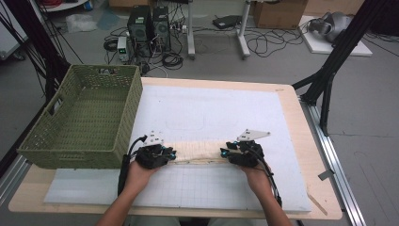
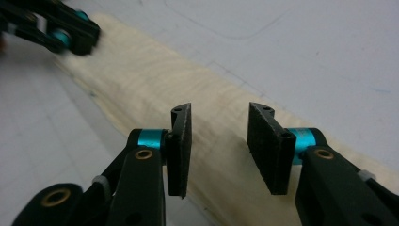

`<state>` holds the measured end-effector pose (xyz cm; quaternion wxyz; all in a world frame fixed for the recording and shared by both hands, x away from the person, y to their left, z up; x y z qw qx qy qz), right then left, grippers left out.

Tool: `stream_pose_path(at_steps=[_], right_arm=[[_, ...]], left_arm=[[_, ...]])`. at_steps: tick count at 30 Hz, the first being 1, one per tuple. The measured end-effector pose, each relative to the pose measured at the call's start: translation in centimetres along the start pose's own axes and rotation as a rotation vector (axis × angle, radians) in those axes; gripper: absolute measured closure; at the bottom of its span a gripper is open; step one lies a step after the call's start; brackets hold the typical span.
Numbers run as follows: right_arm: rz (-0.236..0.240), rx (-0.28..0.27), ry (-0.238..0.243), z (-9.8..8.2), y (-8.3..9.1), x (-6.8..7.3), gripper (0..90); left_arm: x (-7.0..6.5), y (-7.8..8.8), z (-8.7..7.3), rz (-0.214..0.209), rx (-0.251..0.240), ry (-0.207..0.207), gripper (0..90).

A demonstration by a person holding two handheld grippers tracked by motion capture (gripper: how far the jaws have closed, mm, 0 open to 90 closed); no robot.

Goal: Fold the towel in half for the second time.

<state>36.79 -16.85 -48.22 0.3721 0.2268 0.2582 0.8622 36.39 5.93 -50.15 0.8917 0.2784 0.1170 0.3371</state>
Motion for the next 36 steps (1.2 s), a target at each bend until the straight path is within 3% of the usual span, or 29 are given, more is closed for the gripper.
stream_pose_path(at_steps=[4,12,24,32,36], right_arm=[[-0.064,0.075,0.049,-1.8,-0.5,-1.1,61.4],[-0.029,0.028,-0.043,-3.5,1.9,-3.7,60.7],[-0.047,0.029,-0.007,-4.0,2.7,-4.1,63.7],[-0.053,0.022,-0.022,-4.1,2.6,-4.0,63.7],[-0.061,0.023,-0.006,-4.1,2.6,-4.0,62.7]], left_arm=[[0.0,0.0,-0.1,-0.004,-0.006,0.005,74.3],[0.1,0.1,-0.2,-0.008,-0.006,0.017,74.5],[0.0,0.3,-0.4,0.014,-0.006,0.002,74.5],[-0.1,0.3,-0.4,0.031,-0.002,-0.014,74.9],[0.0,0.3,-0.4,0.033,-0.003,-0.015,74.5]])
Point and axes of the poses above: each handheld gripper's, and its own axes: y roughly backward along the jaws, z roughly out of its top, x roughly to its left, the point moved 9 cm from there along -y, roughly forward along the jaws, and after that the axes turned 9 degrees about -y, right-handed, at the moved point
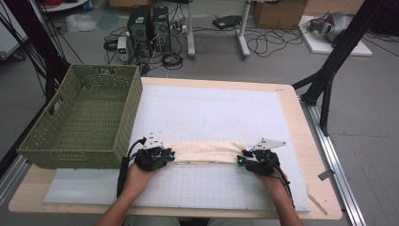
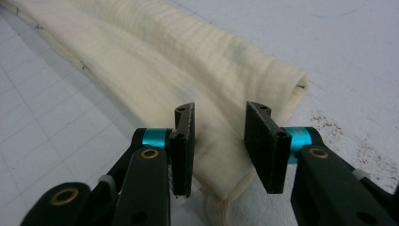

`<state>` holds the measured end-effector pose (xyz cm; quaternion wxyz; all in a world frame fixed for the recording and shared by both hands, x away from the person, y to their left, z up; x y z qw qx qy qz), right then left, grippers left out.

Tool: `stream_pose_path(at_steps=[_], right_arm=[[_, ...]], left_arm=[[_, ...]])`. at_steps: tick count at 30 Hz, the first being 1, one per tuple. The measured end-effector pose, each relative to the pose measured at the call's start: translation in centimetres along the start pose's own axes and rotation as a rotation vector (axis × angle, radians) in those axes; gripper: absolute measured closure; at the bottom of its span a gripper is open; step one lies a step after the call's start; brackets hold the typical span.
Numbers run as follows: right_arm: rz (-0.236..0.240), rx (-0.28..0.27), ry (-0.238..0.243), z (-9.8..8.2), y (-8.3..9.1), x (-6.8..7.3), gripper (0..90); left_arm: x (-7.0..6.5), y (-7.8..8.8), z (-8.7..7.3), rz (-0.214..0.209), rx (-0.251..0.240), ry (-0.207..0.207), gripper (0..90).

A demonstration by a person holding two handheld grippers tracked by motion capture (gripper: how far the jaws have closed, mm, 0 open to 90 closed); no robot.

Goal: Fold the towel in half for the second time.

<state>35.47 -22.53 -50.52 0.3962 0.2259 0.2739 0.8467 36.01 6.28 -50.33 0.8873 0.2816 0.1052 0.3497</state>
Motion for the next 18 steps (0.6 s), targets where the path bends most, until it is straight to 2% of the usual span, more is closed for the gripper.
stream_pose_path(at_steps=[3,6,10,14,18], right_arm=[[0.029,-0.007,-0.002,0.1,0.1,0.3,49.7],[0.038,-0.032,0.012,0.3,0.3,0.5,46.3],[0.036,-0.061,0.007,0.7,0.9,0.2,43.6],[0.053,-0.109,-0.007,1.3,1.9,-0.1,43.4],[0.084,-0.171,-0.029,1.9,2.9,-0.3,41.3]], left_arm=[[-0.1,0.1,0.1,-0.012,-0.011,-0.006,69.4],[0.0,0.4,0.3,-0.033,-0.044,0.012,62.4],[0.4,1.1,1.0,-0.028,-0.1,0.014,54.3],[0.9,1.9,1.7,-0.034,-0.164,0.021,52.8],[1.2,2.7,2.2,-0.027,-0.229,-0.015,57.2]])
Point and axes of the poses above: each handheld gripper's, and its own axes: y roughly backward along the jaws, z roughly out of its top, x roughly to its left, the point moved 9 cm from there along -y, roughly forward along the jaws, and after that the axes turned 9 degrees about -y, right-handed, at the moved point
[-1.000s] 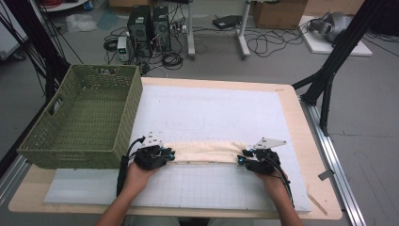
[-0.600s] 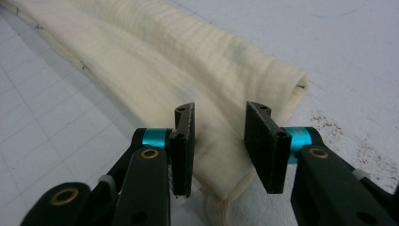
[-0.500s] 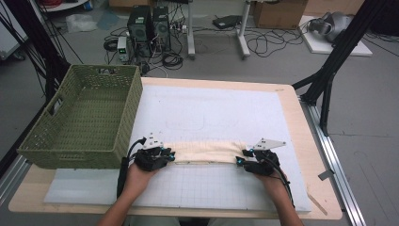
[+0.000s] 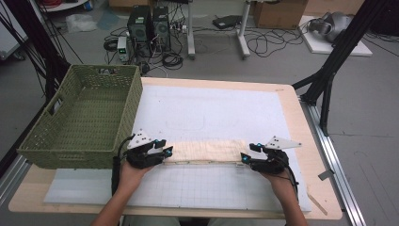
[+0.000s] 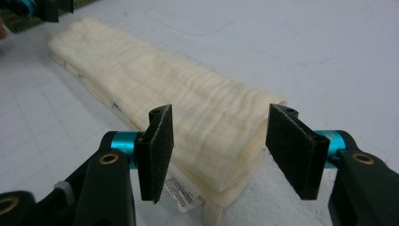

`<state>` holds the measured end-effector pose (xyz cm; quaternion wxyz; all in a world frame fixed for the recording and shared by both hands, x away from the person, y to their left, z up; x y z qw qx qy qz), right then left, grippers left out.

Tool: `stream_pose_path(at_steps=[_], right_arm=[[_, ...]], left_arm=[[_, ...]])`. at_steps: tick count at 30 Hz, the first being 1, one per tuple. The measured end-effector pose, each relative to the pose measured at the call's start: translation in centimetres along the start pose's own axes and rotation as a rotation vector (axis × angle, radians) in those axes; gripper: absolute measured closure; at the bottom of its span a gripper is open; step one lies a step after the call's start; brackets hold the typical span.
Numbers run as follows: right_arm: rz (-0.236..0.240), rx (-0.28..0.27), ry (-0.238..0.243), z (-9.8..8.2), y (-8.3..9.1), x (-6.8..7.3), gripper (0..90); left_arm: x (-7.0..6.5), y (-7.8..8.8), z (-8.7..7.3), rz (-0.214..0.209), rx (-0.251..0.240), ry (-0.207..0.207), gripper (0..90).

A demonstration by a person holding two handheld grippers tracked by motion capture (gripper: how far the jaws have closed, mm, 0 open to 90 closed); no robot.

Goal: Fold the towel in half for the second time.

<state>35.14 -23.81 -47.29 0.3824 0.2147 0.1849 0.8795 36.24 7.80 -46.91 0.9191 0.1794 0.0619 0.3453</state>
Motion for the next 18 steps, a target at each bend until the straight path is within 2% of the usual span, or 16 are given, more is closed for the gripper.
stream_pose_path(at_steps=[3,6,8,11,14,18], right_arm=[[-0.014,-0.026,-0.006,0.4,0.9,-0.2,40.4],[-0.051,-0.049,-0.01,0.6,1.6,-0.7,36.8],[-0.07,-0.065,-0.015,0.7,2.0,-0.9,33.3],[-0.103,-0.069,-0.016,0.7,2.5,-1.0,29.1],[-0.162,-0.044,-0.004,0.3,2.9,-1.2,21.5],[-0.214,-0.052,-0.006,0.1,3.6,-1.6,11.5]], left_arm=[[0.0,0.5,0.7,0.002,-0.07,-0.039,57.1],[-0.1,0.7,1.1,-0.008,-0.089,0.058,48.4],[-0.1,0.8,1.2,0.01,-0.084,0.099,33.6],[0.0,1.3,1.4,0.063,-0.093,0.086,17.5],[0.0,2.0,1.7,0.07,-0.115,0.091,16.9],[0.0,2.7,1.9,0.067,-0.117,0.089,17.0]])
Point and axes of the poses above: each handheld gripper's, and its own axes: y roughly backward along the jaws, z roughly out of its top, x roughly to its left, the point moved 9 cm from there along -y, roughly forward along the jaws, and after that the axes turned 9 degrees about -y, right-handed, at the moved point
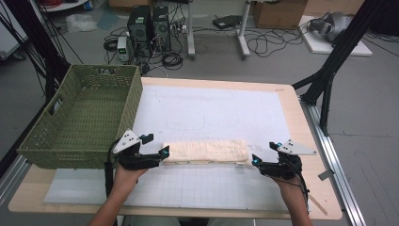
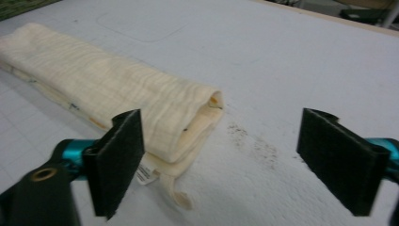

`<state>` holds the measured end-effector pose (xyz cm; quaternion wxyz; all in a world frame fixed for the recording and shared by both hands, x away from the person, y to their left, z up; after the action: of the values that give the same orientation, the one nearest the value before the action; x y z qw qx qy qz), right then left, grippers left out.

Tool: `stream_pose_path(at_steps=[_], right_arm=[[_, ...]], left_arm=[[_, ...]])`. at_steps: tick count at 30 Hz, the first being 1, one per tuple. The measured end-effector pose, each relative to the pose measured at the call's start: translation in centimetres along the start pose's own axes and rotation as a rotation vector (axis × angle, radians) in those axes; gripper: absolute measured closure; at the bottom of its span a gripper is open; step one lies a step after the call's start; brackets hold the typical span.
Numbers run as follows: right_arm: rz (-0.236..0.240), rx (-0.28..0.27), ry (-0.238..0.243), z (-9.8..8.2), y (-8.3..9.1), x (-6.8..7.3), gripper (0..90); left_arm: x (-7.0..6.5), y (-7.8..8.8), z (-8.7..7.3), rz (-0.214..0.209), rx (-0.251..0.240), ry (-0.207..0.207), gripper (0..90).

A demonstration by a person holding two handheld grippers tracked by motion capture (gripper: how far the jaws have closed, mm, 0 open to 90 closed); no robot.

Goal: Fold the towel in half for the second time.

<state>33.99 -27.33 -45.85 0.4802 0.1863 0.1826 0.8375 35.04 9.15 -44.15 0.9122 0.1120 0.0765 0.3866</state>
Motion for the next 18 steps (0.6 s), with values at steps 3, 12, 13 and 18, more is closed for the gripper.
stream_pose_path(at_steps=[3,12,13,18], right_arm=[[-0.01,-0.018,0.003,0.1,1.0,-0.1,11.4],[-0.033,-0.034,-0.014,0.2,1.8,-0.7,10.7],[-0.031,-0.034,-0.012,0.2,1.8,-0.7,10.7],[-0.038,-0.025,-0.012,-0.1,1.7,-1.0,10.7]], left_arm=[[-0.1,0.3,0.5,-0.022,-0.027,0.011,17.0],[0.5,0.6,0.9,-0.003,-0.036,0.01,17.0],[0.6,0.7,0.9,0.003,-0.037,0.012,17.0],[0.9,0.9,0.8,0.017,-0.033,0.015,17.4]])
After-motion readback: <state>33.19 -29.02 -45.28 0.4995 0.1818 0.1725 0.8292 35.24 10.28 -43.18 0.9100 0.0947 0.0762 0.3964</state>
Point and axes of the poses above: each handheld gripper's, and its own axes: y roughly backward along the jaws, z roughly out of its top, x roughly to its left, the point moved 9 cm from there along -y, roughly forward along the jaws, and after that the axes turned 9 degrees about -y, right-handed, at the moved point
